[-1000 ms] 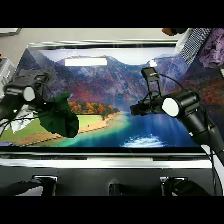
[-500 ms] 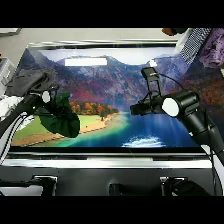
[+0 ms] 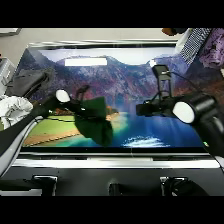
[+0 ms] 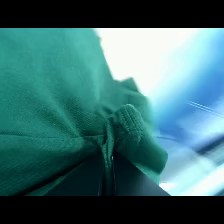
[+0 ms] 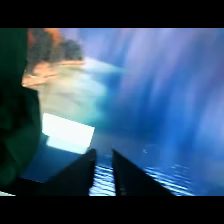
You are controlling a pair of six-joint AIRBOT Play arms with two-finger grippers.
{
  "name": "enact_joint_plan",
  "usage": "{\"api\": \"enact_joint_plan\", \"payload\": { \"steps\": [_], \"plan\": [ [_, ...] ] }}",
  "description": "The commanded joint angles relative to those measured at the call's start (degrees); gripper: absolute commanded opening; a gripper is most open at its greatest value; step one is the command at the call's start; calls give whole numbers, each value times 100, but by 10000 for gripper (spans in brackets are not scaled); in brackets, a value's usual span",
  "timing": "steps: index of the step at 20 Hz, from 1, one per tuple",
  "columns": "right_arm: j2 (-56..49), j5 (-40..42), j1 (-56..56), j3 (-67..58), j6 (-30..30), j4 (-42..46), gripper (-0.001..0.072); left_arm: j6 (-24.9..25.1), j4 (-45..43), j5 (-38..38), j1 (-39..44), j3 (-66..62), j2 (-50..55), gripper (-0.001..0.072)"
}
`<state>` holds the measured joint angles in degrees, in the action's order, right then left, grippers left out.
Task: Fold the clothes and pants, and hang the long-sleeved shirts on hangers.
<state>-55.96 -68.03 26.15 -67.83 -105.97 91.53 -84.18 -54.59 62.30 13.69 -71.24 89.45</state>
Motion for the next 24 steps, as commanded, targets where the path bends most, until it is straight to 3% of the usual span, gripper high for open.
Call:
{"api": "enact_joint_plan", "payload": {
  "steps": [1,4,5,6,7,8,11,13,15,17,19,21,24],
  "plan": [
    [595,-815,4,-7,-378,1108,284,-208,767,-774,1139,-98,55,18],
    [953,-1235,4,0,-673,1788,290,-391,767,-1285,1633,-101,310,21],
    [1001,-1187,4,13,-754,1847,305,-391,769,-1266,1628,-101,326,73],
    [1008,-1117,4,37,-898,1893,325,-389,769,-1152,1526,-111,273,239],
    [988,-1003,4,74,-1134,1967,338,-382,763,-981,1364,-136,179,341],
    [970,-850,2,114,-1414,2079,388,-337,756,-778,1117,-133,17,340],
    [837,-459,-946,133,-2059,1829,388,-319,595,-133,197,-133,-599,341],
    [678,-44,-1989,295,-1923,984,385,-321,505,275,-442,-133,-981,348],
    [417,479,-2865,876,-1093,-715,385,-321,496,612,-994,-131,-1231,348],
    [37,756,-3224,1746,372,-2861,386,-326,503,866,-1366,-131,-1311,348],
    [-426,719,-3156,2509,1843,-4465,410,-326,501,1088,-1550,-129,-1307,348],
    [-793,820,-2855,3062,2702,-5307,516,-326,483,1169,-1600,-129,-1307,348],
    [-1174,1650,-2111,3499,3036,-5466,521,-328,483,1165,-1600,-129,-1305,347]
  ]
}}
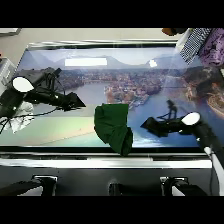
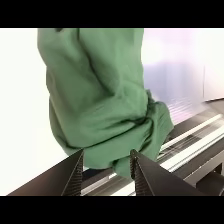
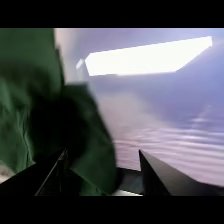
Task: Fold the clothes and pants, and hang the long-sleeved shirts on hangers.
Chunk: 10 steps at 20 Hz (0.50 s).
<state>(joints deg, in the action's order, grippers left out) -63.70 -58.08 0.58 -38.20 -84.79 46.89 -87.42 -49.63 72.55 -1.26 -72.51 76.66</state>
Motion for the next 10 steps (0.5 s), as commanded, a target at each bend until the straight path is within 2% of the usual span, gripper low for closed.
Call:
{"api": "enact_joint_plan", "payload": {
  "steps": [1,6,7,10],
  "plan": [
    [-525,896,660,562,920,-1010,521,-4,-13,140,-105,-2,-26,348],
    [-1036,1582,1290,560,979,-1032,517,-103,-11,142,-79,-2,-26,347],
    [-1086,1606,1290,560,979,-1032,477,-212,-11,142,-79,-2,-26,347],
    [-1095,1674,1290,560,1025,-1047,144,-323,-15,140,-68,0,-26,347]
  ]
}}
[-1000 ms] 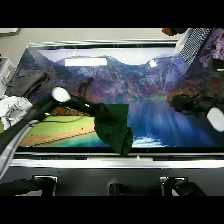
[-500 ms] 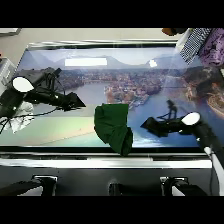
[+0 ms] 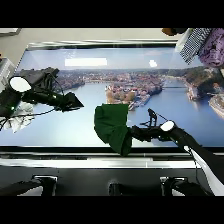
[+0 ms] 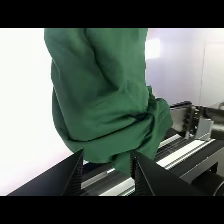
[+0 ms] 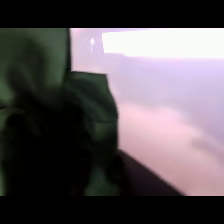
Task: Fold the clothes and pants, and hang the long-sleeved shirts on hangers.
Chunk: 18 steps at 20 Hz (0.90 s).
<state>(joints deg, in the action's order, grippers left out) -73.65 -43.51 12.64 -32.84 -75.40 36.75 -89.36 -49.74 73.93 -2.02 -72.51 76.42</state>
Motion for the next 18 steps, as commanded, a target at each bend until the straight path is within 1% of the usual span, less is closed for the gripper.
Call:
{"api": "enact_joint_plan", "payload": {
  "steps": [1,3,5,6,8,11,14,18],
  "plan": [
    [-101,190,83,24,85,-28,41,-127,-35,-17,13,4,0,348],
    [-98,140,70,24,184,-2,28,-129,-199,-249,46,81,0,348],
    [-52,-35,72,22,212,129,28,-131,-221,-828,44,323,7,353],
    [7,-168,72,24,212,166,29,-133,-212,-1172,46,466,35,444],
    [164,-459,72,24,210,166,29,-83,-74,-1812,50,702,243,539],
    [398,-660,72,24,205,164,29,492,380,-2343,120,761,931,538],
    [424,-704,72,24,98,162,29,776,1084,-2723,251,756,1613,536],
    [424,-732,72,24,57,162,29,1631,2031,-2953,470,748,2085,534]
  ]
}}
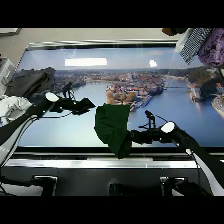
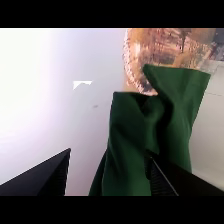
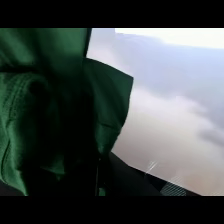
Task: Fold the clothes and pants, and hang the long-sleeved shirts on hangers.
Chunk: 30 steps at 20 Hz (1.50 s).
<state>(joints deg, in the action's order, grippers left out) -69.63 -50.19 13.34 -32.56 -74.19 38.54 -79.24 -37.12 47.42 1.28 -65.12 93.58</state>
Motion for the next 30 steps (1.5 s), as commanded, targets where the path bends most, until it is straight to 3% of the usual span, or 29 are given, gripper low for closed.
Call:
{"api": "enact_joint_plan", "payload": {
  "steps": [1,5,6,7,8,12,17,20,24,27,30],
  "plan": [
    [22,-52,2,-4,-63,-15,29,717,907,-369,210,7,422,534],
    [22,26,2,-4,-61,13,29,732,973,-540,507,-11,623,503],
    [22,42,2,-4,-63,9,29,734,975,-481,542,-37,664,356],
    [22,42,2,-4,-66,7,28,732,975,-459,553,-70,664,140],
    [22,46,2,-9,-61,9,28,732,977,-393,525,-140,640,19],
    [24,61,-133,-765,-98,741,26,990,553,682,205,-855,420,15],
    [446,-236,-380,-2951,-417,2052,26,-402,-1893,942,-203,-1825,-796,14],
    [990,-313,-378,-3985,-468,2369,26,-664,-2376,1080,-374,-2402,-1681,15],
    [2076,-354,-378,-4712,-570,2817,26,-1762,-3536,1368,-413,-2782,-2990,15],
    [2957,-442,-380,-4843,-997,3034,26,-2559,-4212,1644,-413,-2782,-3995,16],
    [3626,-568,-378,-4843,-1674,3270,26,-2695,-4286,1777,-411,-2780,-4752,16]
  ]
}}
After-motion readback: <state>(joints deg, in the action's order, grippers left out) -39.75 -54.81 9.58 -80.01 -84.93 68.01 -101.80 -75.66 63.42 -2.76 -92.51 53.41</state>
